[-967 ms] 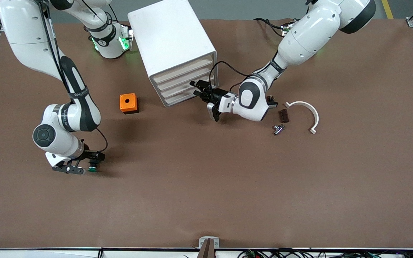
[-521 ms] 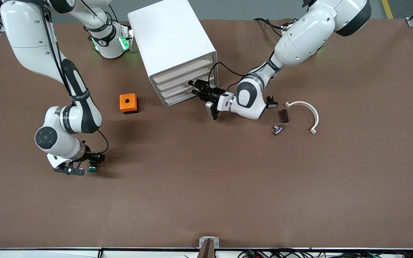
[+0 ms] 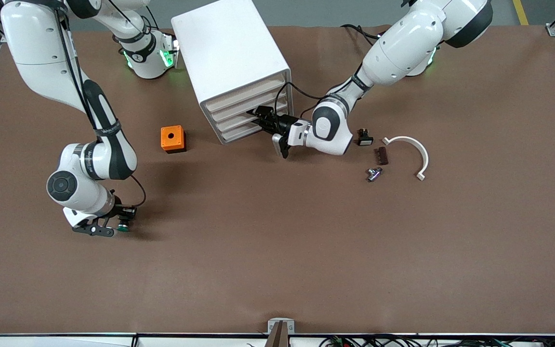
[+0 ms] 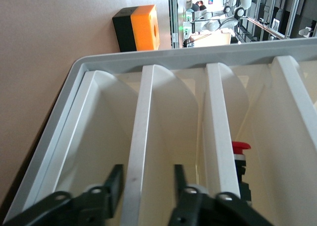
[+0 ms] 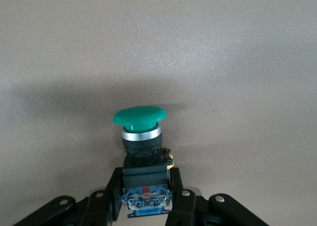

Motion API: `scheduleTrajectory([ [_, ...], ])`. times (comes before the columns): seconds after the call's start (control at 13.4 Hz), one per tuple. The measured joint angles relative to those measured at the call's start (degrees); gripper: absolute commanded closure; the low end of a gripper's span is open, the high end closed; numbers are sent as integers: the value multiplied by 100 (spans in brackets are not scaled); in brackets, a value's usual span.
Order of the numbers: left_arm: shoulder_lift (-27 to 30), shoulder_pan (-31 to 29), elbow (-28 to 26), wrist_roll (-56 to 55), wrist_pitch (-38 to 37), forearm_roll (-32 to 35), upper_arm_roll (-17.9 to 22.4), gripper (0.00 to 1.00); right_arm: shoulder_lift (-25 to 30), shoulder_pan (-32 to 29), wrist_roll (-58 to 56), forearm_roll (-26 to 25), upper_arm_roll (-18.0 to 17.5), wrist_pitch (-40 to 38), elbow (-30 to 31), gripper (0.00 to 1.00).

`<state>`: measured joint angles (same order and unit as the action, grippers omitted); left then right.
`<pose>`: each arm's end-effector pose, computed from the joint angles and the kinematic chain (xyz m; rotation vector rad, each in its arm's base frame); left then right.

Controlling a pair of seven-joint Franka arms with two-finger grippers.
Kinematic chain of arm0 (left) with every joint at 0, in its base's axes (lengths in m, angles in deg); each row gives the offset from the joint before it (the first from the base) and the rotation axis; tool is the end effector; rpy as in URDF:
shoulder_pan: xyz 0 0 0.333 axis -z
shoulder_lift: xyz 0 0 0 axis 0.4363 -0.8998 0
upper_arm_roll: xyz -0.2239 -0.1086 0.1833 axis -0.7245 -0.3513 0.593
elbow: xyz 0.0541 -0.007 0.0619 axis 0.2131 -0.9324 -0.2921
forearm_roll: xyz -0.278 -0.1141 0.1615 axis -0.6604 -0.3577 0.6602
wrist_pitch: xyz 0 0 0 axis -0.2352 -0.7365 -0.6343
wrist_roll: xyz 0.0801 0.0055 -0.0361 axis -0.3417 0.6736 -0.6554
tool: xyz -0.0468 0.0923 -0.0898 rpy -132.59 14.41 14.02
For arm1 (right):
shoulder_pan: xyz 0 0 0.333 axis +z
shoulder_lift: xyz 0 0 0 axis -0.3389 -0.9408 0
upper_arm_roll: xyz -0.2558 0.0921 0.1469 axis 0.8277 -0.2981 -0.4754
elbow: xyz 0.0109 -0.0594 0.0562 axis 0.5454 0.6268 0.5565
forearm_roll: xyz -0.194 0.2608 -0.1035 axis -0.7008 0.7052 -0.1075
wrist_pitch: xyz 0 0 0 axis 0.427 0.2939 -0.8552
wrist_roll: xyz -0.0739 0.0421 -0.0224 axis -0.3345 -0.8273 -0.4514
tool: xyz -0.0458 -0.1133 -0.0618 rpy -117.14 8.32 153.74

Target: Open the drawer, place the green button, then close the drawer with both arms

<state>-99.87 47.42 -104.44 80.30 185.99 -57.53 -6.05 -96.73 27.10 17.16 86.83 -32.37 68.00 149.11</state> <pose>0.3369 -0.4753 0.1518 1.6914 -0.4022 -0.2964 0.5996 0.0078 0.1921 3.0648 -0.2259 -0.0209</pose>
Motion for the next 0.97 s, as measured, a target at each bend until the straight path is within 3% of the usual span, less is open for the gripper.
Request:
scheduleTrajectory([
  [0.15,-18,20,-9,8,29,0,0,100,0,1,0,0,0,-10,-82,87],
  [0.6,-64,27,66,-2,35,0,138,100,169,46,0,0,-16,-445,-318,86],
  [0.97,-61,13,345,-413,-35,163,444,100,718,348,788,2,-52,-1557,-429,85],
])
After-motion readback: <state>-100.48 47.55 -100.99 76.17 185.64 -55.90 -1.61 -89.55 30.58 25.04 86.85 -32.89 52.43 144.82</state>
